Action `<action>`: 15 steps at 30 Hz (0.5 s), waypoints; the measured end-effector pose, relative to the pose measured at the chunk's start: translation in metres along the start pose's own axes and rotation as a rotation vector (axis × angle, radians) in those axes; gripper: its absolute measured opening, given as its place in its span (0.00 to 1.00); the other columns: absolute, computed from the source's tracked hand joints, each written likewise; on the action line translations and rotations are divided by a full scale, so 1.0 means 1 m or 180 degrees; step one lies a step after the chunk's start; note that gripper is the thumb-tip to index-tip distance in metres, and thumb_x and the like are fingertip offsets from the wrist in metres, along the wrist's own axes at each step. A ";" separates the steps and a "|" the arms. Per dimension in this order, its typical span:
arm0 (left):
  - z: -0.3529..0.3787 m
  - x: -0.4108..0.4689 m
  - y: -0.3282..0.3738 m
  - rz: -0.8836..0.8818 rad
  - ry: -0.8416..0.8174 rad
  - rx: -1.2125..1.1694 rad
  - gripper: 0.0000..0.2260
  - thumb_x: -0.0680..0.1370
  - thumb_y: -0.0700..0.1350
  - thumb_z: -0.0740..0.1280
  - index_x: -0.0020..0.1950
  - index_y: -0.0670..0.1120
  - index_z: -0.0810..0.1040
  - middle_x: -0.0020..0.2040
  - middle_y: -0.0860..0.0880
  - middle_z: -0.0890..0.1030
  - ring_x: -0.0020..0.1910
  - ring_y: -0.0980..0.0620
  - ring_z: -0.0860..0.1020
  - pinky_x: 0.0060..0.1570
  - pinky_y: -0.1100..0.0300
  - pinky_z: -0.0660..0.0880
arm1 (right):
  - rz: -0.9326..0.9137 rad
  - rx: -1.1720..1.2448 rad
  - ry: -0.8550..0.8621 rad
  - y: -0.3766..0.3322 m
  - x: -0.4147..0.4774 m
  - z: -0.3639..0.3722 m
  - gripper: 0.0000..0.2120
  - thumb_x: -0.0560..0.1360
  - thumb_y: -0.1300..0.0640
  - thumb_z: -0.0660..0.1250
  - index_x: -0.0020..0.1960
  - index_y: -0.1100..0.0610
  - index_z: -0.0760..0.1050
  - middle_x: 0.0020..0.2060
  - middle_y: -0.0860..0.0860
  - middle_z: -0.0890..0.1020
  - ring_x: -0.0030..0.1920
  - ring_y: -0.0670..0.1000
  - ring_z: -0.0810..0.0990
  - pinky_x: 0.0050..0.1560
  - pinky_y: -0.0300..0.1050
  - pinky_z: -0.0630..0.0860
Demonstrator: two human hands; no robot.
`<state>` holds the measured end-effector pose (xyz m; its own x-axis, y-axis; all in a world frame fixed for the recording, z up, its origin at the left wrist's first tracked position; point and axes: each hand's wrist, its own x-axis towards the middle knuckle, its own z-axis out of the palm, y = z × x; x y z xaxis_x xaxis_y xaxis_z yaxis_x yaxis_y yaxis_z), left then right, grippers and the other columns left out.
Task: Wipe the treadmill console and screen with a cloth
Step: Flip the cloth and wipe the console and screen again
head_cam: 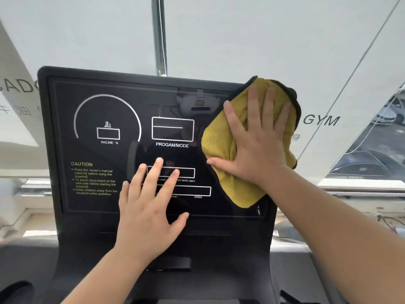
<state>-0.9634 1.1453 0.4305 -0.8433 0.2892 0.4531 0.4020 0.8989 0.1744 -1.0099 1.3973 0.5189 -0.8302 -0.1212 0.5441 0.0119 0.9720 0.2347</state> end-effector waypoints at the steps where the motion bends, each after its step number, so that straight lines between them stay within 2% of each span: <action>1: 0.001 0.000 0.000 0.0002 -0.0001 -0.0013 0.42 0.64 0.61 0.77 0.76 0.52 0.70 0.80 0.46 0.61 0.77 0.38 0.61 0.66 0.30 0.66 | -0.0059 -0.0007 -0.0012 -0.005 -0.009 0.005 0.60 0.63 0.14 0.55 0.84 0.47 0.47 0.82 0.66 0.45 0.80 0.74 0.43 0.73 0.82 0.43; 8: 0.002 -0.002 -0.001 -0.0008 0.0024 -0.0078 0.39 0.67 0.64 0.70 0.76 0.54 0.69 0.81 0.47 0.60 0.79 0.40 0.59 0.69 0.32 0.64 | -0.0395 0.0121 -0.0147 -0.045 -0.086 0.041 0.56 0.66 0.17 0.58 0.83 0.46 0.49 0.82 0.66 0.47 0.80 0.74 0.47 0.72 0.82 0.40; 11: 0.000 -0.002 0.000 -0.0018 -0.0030 -0.0093 0.39 0.67 0.63 0.70 0.76 0.54 0.69 0.81 0.47 0.60 0.79 0.40 0.59 0.68 0.31 0.65 | -0.0545 0.0140 -0.0267 -0.052 -0.108 0.048 0.53 0.68 0.19 0.59 0.83 0.46 0.51 0.81 0.66 0.55 0.78 0.73 0.53 0.73 0.82 0.42; 15: -0.009 -0.001 -0.001 0.0014 -0.0083 -0.0171 0.38 0.67 0.64 0.68 0.75 0.53 0.71 0.80 0.48 0.61 0.78 0.40 0.60 0.67 0.32 0.67 | -0.0681 0.0121 -0.0282 -0.041 -0.094 0.038 0.52 0.67 0.17 0.58 0.83 0.44 0.55 0.71 0.64 0.69 0.73 0.72 0.62 0.73 0.82 0.46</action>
<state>-0.9595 1.1416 0.4379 -0.8502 0.3022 0.4311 0.4237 0.8788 0.2194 -0.9538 1.3763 0.4273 -0.8574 -0.3087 0.4119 -0.1892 0.9332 0.3056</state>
